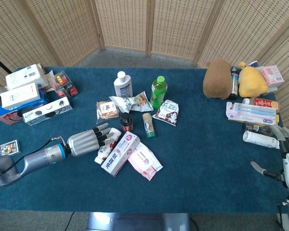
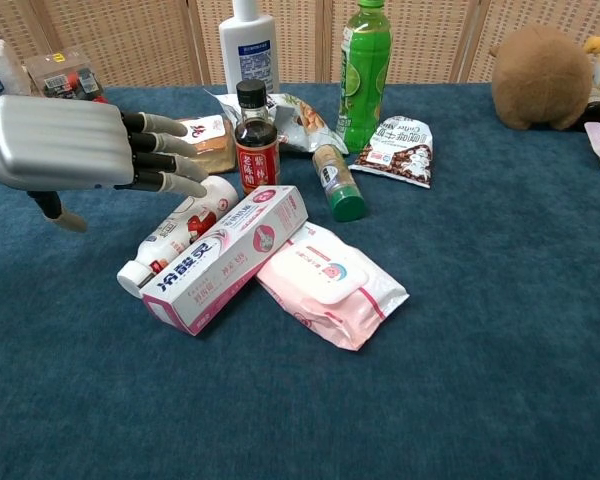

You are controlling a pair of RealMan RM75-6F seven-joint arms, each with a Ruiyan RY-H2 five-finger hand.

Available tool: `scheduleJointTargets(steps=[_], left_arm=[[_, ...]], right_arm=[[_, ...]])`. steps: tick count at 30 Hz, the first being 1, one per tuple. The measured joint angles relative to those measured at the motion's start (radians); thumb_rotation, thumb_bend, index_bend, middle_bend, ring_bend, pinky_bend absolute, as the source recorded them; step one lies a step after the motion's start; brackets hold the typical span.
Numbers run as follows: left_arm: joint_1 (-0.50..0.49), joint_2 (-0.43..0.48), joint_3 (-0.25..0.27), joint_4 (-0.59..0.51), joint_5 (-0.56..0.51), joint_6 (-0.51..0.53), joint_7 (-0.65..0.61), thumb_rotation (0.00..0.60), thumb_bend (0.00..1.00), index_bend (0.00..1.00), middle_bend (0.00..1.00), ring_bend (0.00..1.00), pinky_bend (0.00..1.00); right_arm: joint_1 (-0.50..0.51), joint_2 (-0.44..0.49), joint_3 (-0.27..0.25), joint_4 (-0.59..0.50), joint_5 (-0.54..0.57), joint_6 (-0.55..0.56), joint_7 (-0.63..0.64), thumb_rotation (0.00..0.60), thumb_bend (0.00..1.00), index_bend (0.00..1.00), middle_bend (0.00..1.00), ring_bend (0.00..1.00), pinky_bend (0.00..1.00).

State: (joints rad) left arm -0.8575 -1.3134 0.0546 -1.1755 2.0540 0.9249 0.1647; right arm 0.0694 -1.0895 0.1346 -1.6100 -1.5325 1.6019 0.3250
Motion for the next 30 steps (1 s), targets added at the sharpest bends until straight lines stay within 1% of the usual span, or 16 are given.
scheduleJointTargets(steps=[5, 16, 24, 30], left_arm=[[-0.024, -0.030, 0.001, 0.012, -0.035, -0.037, 0.020, 0.600, 0.00, 0.00, 0.00, 0.00, 0.07], [-0.055, -0.064, 0.029, 0.018, -0.092, -0.101, 0.075, 0.600, 0.00, 0.00, 0.00, 0.00, 0.07], [-0.059, -0.057, 0.039, 0.005, -0.119, -0.084, 0.104, 0.600, 0.00, 0.00, 0.00, 0.00, 0.10], [-0.065, -0.099, 0.036, 0.031, -0.129, -0.074, 0.128, 0.600, 0.00, 0.00, 0.00, 0.00, 0.11]], right_arm=[[-0.001, 0.004, 0.005, 0.001, 0.010, 0.000, 0.017, 0.600, 0.00, 0.00, 0.00, 0.00, 0.00], [-0.003, 0.008, 0.010, -0.002, 0.016, 0.001, 0.027, 0.600, 0.00, 0.00, 0.00, 0.00, 0.00], [-0.003, 0.008, 0.009, -0.006, 0.010, 0.001, 0.024, 0.600, 0.00, 0.00, 0.00, 0.00, 0.00], [-0.004, 0.008, 0.008, -0.009, 0.007, 0.003, 0.022, 0.600, 0.00, 0.00, 0.00, 0.00, 0.00]])
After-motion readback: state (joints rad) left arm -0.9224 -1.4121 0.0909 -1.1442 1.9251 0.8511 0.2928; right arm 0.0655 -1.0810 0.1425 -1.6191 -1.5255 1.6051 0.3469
